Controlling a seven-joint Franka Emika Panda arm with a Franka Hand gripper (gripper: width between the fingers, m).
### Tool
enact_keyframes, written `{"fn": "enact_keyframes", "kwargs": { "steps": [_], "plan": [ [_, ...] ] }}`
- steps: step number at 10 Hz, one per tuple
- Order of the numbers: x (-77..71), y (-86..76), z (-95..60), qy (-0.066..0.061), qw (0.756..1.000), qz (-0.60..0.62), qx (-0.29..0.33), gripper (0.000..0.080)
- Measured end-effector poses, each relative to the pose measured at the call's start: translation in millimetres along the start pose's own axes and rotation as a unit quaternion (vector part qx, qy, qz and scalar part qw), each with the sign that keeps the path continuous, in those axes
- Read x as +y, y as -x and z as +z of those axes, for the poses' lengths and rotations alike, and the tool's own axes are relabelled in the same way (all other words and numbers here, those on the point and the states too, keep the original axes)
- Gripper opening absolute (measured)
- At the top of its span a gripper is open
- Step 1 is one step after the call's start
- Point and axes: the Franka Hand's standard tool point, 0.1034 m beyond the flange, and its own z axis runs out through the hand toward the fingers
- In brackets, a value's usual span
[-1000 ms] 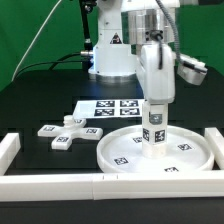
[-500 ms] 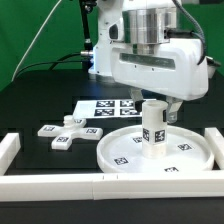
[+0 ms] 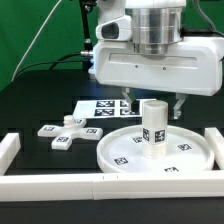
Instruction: Assemble round table
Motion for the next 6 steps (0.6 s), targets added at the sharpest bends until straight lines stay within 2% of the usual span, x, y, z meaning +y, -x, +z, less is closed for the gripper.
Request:
{"fn": "enact_keyframes", "kwargs": {
  "steps": [1,4,6],
  "plan": [
    [0.1,-0.1,0.0,0.0,1.0,0.0,0.0,0.0402],
    [-0.4,0.3,0.1,-0.001,0.993,0.114,0.0,0.0404],
    [-0.8,1.0,0.0,0.0,0.966,0.257,0.001,0.0404]
  ]
}}
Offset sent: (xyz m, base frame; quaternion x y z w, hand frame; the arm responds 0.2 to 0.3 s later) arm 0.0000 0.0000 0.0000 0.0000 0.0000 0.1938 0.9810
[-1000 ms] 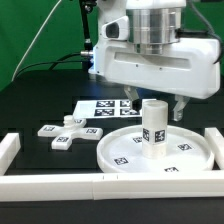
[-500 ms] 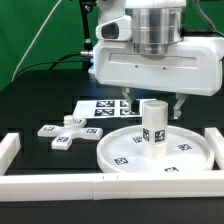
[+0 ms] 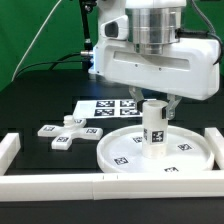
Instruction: Assemble round table
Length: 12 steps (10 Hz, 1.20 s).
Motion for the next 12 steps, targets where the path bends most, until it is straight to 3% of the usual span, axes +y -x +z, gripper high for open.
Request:
{"fn": "enact_keyframes", "kwargs": {
  "steps": [3,5,7,9,10,12],
  "plan": [
    [0.6,-0.3,0.9,-0.013,0.98,0.2,-0.006,0.0405],
    [0.4,0.8,1.0,-0.023,0.945,0.325,-0.005,0.0406],
    [1.1,0.6,1.0,-0.027,0.927,0.375,-0.011,0.0406],
    [2.0,0.8,1.5,-0.024,0.945,0.325,-0.009,0.0407],
    [2.8,2.3,1.7,-0.017,0.965,0.26,-0.013,0.059],
    [0.7,5.2,1.6,-0.01,0.997,0.073,-0.007,0.0637]
  ]
}}
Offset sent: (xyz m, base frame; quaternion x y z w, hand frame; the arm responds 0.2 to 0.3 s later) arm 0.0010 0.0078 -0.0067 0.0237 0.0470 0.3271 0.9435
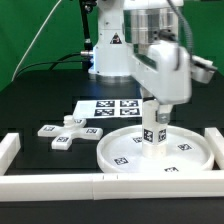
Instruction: Assemble round table
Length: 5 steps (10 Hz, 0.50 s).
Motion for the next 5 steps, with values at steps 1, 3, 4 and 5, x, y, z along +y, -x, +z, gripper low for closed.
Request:
{"fn": "enact_keyframes", "kwargs": {
  "steps": [1,3,4,5],
  "plan": [
    [-0.5,3.5,0.7,0.002,0.999,-0.04,0.001,0.0646],
    [-0.2,1.4,0.5,0.002,0.995,-0.096,0.002,0.0649],
    [-0.4,1.5,0.4,0.004,0.991,-0.133,0.004,0.0649],
    [-2.1,0.9,-0.5,0.013,0.972,-0.235,0.016,0.0649]
  ]
}}
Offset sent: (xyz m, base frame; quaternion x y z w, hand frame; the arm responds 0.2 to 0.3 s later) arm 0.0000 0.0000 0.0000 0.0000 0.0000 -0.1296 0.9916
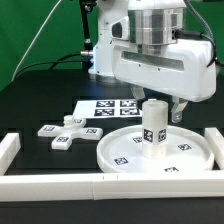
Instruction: Assemble round table
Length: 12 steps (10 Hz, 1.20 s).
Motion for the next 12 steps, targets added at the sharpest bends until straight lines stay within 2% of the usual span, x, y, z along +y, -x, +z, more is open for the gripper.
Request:
{"fn": "enact_keyframes", "kwargs": {
  "steps": [2,6,8,10,12],
  "plan": [
    [-4.4,-2.9,3.7,-0.002,0.987,-0.159,0.022,0.0649],
    [3.0,-7.1,4.8,0.006,0.96,-0.28,0.019,0.0649],
    [6.4,-9.4,5.2,0.006,0.965,-0.261,0.016,0.0649],
    [6.6,-9.4,5.4,0.006,0.971,-0.237,0.016,0.0403],
    [6.5,-9.3,5.6,0.005,0.985,-0.172,0.016,0.0405]
  ]
}}
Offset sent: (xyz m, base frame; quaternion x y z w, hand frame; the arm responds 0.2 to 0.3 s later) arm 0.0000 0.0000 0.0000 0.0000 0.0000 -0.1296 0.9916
